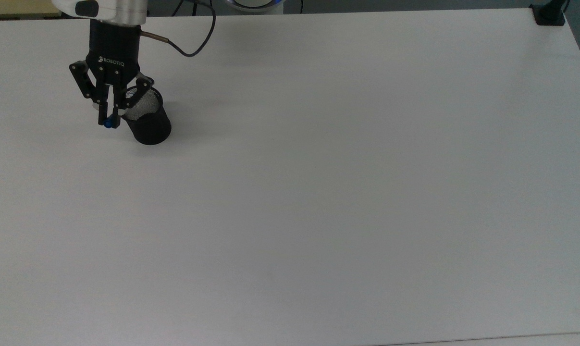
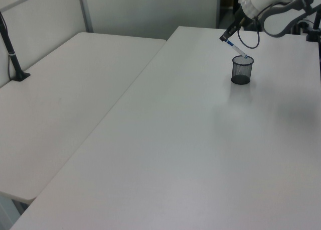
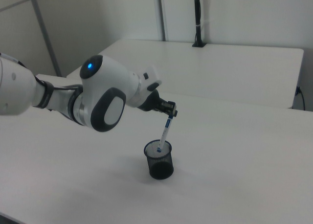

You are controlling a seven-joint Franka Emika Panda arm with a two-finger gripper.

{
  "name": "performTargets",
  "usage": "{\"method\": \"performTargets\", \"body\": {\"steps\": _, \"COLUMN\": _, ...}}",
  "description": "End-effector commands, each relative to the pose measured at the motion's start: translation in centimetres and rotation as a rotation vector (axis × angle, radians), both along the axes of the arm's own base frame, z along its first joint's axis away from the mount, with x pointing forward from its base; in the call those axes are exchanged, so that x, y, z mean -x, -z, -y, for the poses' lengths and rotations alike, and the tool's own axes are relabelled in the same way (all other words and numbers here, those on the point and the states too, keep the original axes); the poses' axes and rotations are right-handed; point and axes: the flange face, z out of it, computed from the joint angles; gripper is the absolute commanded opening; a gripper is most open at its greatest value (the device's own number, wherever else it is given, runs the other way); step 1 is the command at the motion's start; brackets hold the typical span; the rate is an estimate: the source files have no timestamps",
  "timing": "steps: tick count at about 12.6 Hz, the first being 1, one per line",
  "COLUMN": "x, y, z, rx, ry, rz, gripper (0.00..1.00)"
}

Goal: Insert the marker
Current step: 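Lower the marker into the cup and open the gripper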

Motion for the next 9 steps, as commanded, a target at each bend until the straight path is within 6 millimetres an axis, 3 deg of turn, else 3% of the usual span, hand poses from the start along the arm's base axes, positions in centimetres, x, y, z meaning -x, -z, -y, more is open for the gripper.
{"method": "performTargets", "body": {"steps": 1, "x": 1.5, "y": 2.9, "z": -0.8, "rx": 0.024, "ry": -0.042, "rz": 0.057, "gripper": 0.00}}
{"method": "performTargets", "body": {"steps": 3, "x": 1.5, "y": 3.4, "z": -0.8, "rx": 0.014, "ry": -0.032, "rz": 0.051, "gripper": 0.02}}
{"method": "performTargets", "body": {"steps": 4, "x": 1.4, "y": 3.2, "z": -0.8, "rx": 0.012, "ry": -0.030, "rz": 0.053, "gripper": 0.23}}
{"method": "performTargets", "body": {"steps": 5, "x": 1.4, "y": 2.9, "z": -0.8, "rx": 0.003, "ry": -0.019, "rz": 0.062, "gripper": 0.76}}
{"method": "performTargets", "body": {"steps": 7, "x": 1.3, "y": 1.5, "z": -0.8, "rx": -0.055, "ry": 0.047, "rz": 0.105, "gripper": 0.95}}
{"method": "performTargets", "body": {"steps": 9, "x": 1.1, "y": -1.2, "z": -0.7, "rx": -0.078, "ry": 0.079, "rz": 0.099, "gripper": 1.00}}
